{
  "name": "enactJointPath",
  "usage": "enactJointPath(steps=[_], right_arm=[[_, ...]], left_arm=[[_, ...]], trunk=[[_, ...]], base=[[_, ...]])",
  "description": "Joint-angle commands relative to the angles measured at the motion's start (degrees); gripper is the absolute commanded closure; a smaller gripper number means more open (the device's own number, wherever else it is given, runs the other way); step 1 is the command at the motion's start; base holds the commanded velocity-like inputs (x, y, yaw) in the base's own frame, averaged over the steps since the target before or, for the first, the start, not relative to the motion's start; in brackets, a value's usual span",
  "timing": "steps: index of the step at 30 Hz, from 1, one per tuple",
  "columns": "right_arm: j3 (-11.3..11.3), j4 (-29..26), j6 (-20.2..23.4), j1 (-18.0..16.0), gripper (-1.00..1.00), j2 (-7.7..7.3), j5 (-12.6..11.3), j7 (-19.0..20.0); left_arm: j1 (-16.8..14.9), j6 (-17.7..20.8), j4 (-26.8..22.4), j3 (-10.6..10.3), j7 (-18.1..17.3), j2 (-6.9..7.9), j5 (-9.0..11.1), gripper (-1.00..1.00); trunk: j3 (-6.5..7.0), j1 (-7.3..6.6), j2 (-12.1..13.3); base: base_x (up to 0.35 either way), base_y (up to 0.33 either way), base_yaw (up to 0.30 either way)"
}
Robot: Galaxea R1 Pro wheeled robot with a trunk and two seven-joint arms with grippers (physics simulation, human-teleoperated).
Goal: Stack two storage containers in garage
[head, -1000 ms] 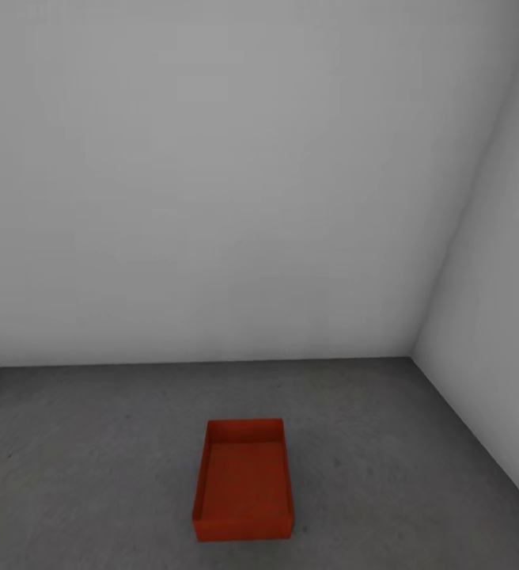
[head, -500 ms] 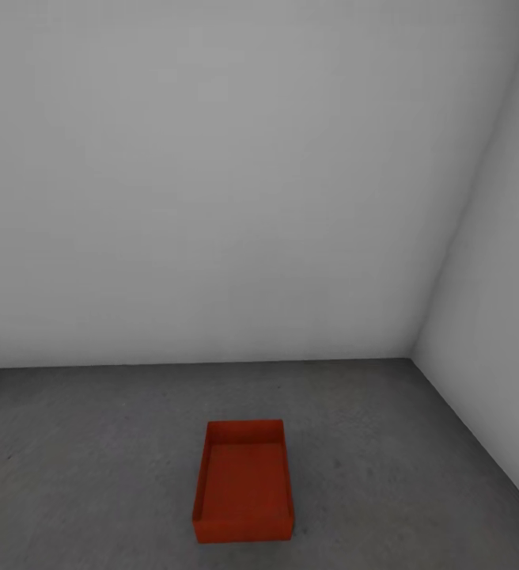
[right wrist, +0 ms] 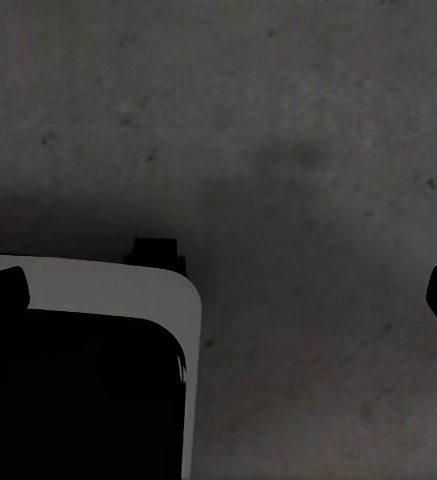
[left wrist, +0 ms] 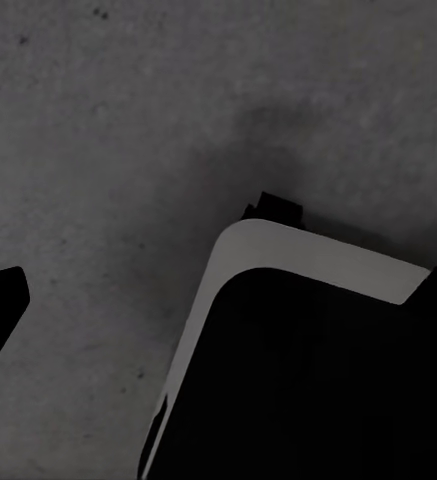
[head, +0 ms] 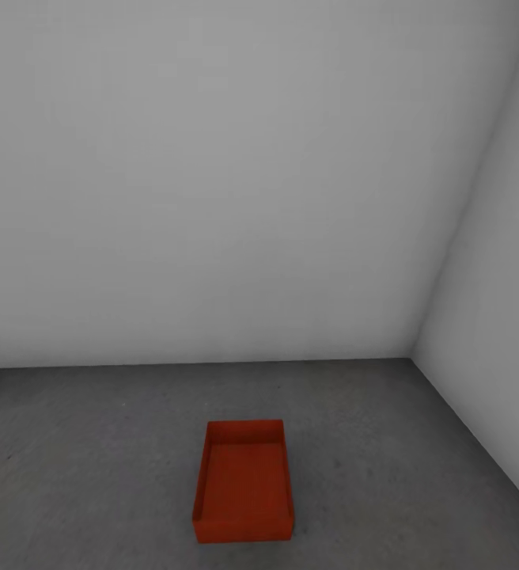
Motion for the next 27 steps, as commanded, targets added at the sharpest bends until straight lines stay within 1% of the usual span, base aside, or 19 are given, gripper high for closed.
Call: enactJointPath(steps=[1, 15, 27], right_arm=[[0.5, 0.15, -0.28, -0.06, -1.0, 0.06, -0.47, -0.04], [0.33, 0.22, -0.52, -0.06, -1.0, 0.59, -1.14, -0.13], [0.24, 0.23, -0.55, -0.06, -1.0, 0.58, -1.25, -0.08]], left_arm=[[-0.02, -0.12, 0.02, -0.47, 0.13, 0.0, 0.54, -1.0], [-0.04, -0.14, 0.05, -0.44, 0.21, -0.02, 0.7, -1.0], [-0.02, -0.14, 0.05, -0.44, 0.21, -0.02, 0.7, -1.0]], trunk=[[-0.06, 0.0, -0.03], [0.13, 0.0, -0.03], [1.04, 0.0, -0.03]], base=[[0.0, 0.0, 0.0], [0.0, 0.0, -0.015], [0.0, 0.0, -0.16]])
